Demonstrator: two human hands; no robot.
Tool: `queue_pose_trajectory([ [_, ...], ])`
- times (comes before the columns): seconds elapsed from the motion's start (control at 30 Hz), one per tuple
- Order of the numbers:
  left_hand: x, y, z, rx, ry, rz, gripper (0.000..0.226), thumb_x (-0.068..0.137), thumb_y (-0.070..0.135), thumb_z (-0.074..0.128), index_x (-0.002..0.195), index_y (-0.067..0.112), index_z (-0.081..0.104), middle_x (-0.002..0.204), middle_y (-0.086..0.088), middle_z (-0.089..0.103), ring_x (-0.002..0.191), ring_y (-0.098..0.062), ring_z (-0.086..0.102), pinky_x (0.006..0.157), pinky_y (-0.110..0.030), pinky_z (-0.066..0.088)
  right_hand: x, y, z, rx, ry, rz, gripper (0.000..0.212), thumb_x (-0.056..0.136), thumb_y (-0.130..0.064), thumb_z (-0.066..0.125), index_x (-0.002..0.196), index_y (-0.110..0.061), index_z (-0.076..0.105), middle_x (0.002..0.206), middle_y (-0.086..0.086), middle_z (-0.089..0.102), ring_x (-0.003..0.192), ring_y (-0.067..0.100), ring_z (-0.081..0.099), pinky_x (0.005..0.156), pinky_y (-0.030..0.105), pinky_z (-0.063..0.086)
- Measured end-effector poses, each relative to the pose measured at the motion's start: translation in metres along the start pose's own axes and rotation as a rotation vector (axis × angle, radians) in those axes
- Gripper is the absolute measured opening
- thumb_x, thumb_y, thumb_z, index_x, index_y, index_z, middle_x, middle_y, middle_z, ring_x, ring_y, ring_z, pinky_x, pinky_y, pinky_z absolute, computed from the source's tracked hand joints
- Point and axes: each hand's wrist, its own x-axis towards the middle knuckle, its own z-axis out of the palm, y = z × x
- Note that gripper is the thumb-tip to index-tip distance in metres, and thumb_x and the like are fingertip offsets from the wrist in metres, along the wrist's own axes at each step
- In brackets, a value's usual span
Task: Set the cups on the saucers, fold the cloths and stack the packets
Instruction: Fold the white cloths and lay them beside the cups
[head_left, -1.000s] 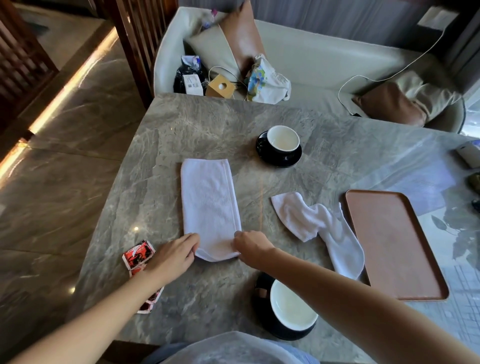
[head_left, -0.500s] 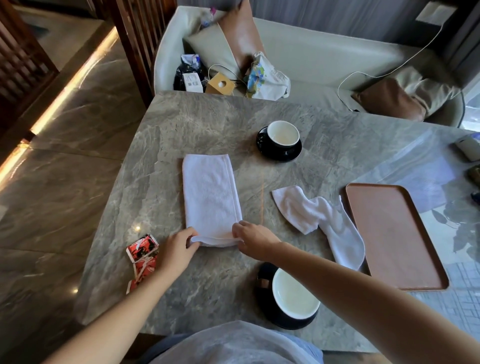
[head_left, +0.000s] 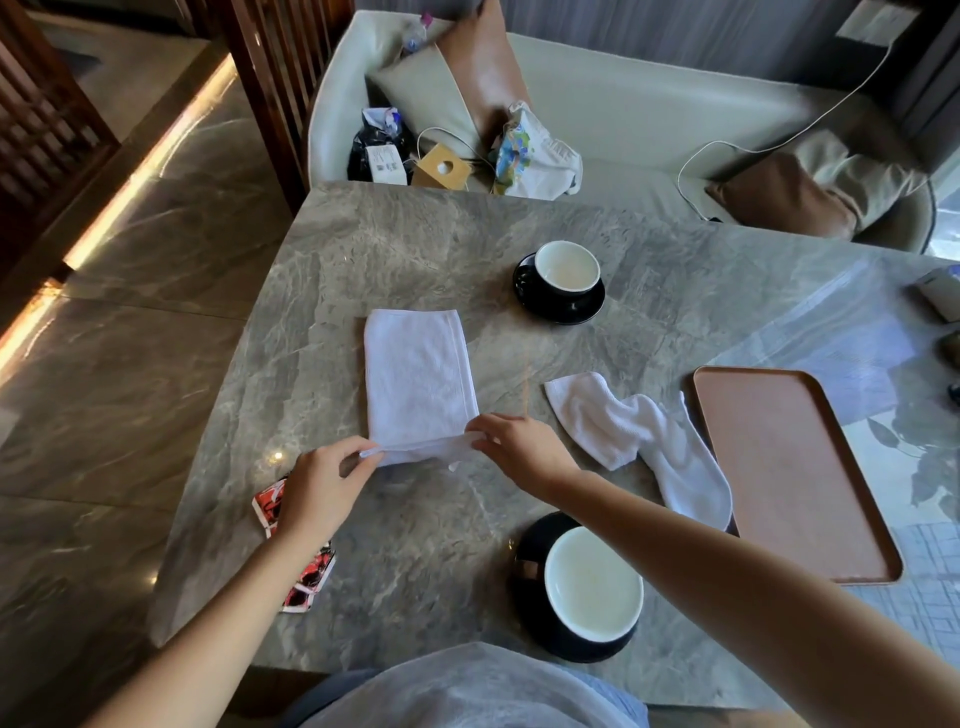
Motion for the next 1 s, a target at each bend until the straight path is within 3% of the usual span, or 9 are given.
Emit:
queue_pose_trajectory([
  [0.2, 0.001, 0.022, -0.005, -0.278, 0.028, 0.060, 0.011, 0.086, 0.029, 0.058, 0.078, 0.023, 0.062, 0.075, 0.008, 0.067, 0.072, -0.006, 0.062, 0.066, -0.023, 0.045, -0.002, -0.001, -0.006, 0.064, 0.093, 0.001, 0.023, 0.097, -0.030, 0.048, 0.111, -0.013, 0.057, 0.104, 0.005, 0.067, 0.088, 0.027, 0.062, 0.070, 0.037, 0.048],
  [0.3, 0.003, 0.035, -0.007, -0.370, 0.078, 0.074, 0.010, 0.086, 0.026, 0.056, 0.078, 0.024, 0.061, 0.072, 0.014, 0.067, 0.066, 0.003, 0.059, 0.058, -0.010, 0.042, -0.001, -0.005, -0.011, 0.200, 0.178, 0.048, 0.018, 0.096, -0.027, 0.050, 0.106, -0.013, 0.056, 0.100, 0.004, 0.066, 0.088, 0.025, 0.062, 0.074, 0.038, 0.050],
  [0.4, 0.007, 0.043, -0.007, -0.432, 0.101, 0.054, 0.014, 0.089, 0.016, 0.058, 0.075, 0.017, 0.059, 0.062, 0.014, 0.061, 0.057, 0.004, 0.051, 0.052, -0.008, 0.034, 0.001, -0.012, -0.016, 0.405, 0.298, 0.066, 0.010, 0.095, -0.020, 0.052, 0.100, -0.014, 0.057, 0.092, -0.004, 0.065, 0.085, 0.012, 0.062, 0.078, 0.024, 0.051],
  [0.5, 0.010, 0.047, -0.006, -0.465, 0.096, 0.023, 0.021, 0.090, 0.013, 0.056, 0.071, 0.008, 0.053, 0.054, 0.009, 0.047, 0.050, 0.002, 0.039, 0.047, -0.011, 0.027, 0.002, -0.018, -0.020, 0.514, 0.323, 0.099, 0.019, 0.097, -0.026, 0.049, 0.078, -0.021, 0.050, 0.066, -0.015, 0.050, 0.061, 0.002, 0.047, 0.058, 0.015, 0.039],
  [0.6, 0.009, 0.045, -0.007, -0.472, 0.072, -0.016, 0.024, 0.092, 0.016, 0.054, 0.070, 0.008, 0.052, 0.059, 0.001, 0.042, 0.053, 0.000, 0.034, 0.048, -0.014, 0.025, -0.001, -0.016, -0.020, 0.541, 0.219, 0.152, 0.029, 0.097, -0.027, 0.049, 0.069, -0.019, 0.044, 0.062, -0.012, 0.042, 0.057, 0.003, 0.036, 0.055, 0.021, 0.032],
  [0.7, 0.000, 0.040, -0.002, -0.461, 0.060, -0.092, 0.023, 0.087, 0.026, 0.052, 0.073, 0.009, 0.053, 0.067, -0.006, 0.048, 0.061, -0.009, 0.039, 0.056, -0.023, 0.029, -0.002, -0.013, -0.016, 0.633, 0.022, 0.256, 0.029, 0.097, -0.025, 0.049, 0.075, -0.008, 0.047, 0.066, 0.002, 0.044, 0.061, 0.013, 0.043, 0.055, 0.030, 0.039],
  [0.8, -0.014, 0.035, 0.010, -0.475, 0.028, -0.162, 0.026, 0.085, 0.031, 0.051, 0.076, 0.007, 0.053, 0.067, -0.006, 0.049, 0.063, -0.012, 0.040, 0.056, -0.028, 0.031, -0.008, -0.011, -0.009, 0.811, -0.101, 0.425, 0.027, 0.098, -0.031, 0.047, 0.077, -0.014, 0.047, 0.065, 0.001, 0.039, 0.058, 0.013, 0.039, 0.048, 0.023, 0.034],
  [0.9, -0.023, 0.030, 0.020, -0.554, 0.017, -0.299, 0.023, 0.092, 0.026, 0.053, 0.073, 0.013, 0.054, 0.061, 0.000, 0.046, 0.056, -0.011, 0.040, 0.046, -0.023, 0.035, -0.014, -0.010, 0.001, 0.900, -0.167, 0.589, 0.026, 0.098, -0.036, 0.046, 0.088, -0.014, 0.055, 0.073, 0.005, 0.046, 0.066, 0.017, 0.045, 0.055, 0.025, 0.038],
  [1.0, -0.022, 0.026, 0.029, -0.614, 0.000, -0.446, 0.017, 0.091, 0.026, 0.054, 0.082, 0.013, 0.061, 0.076, 0.002, 0.059, 0.073, -0.011, 0.051, 0.067, -0.026, 0.039, -0.016, -0.008, 0.008, 0.925, -0.191, 0.675, 0.026, 0.098, -0.034, 0.045, 0.094, -0.012, 0.058, 0.083, 0.008, 0.053, 0.075, 0.019, 0.053, 0.069, 0.033, 0.048],
])
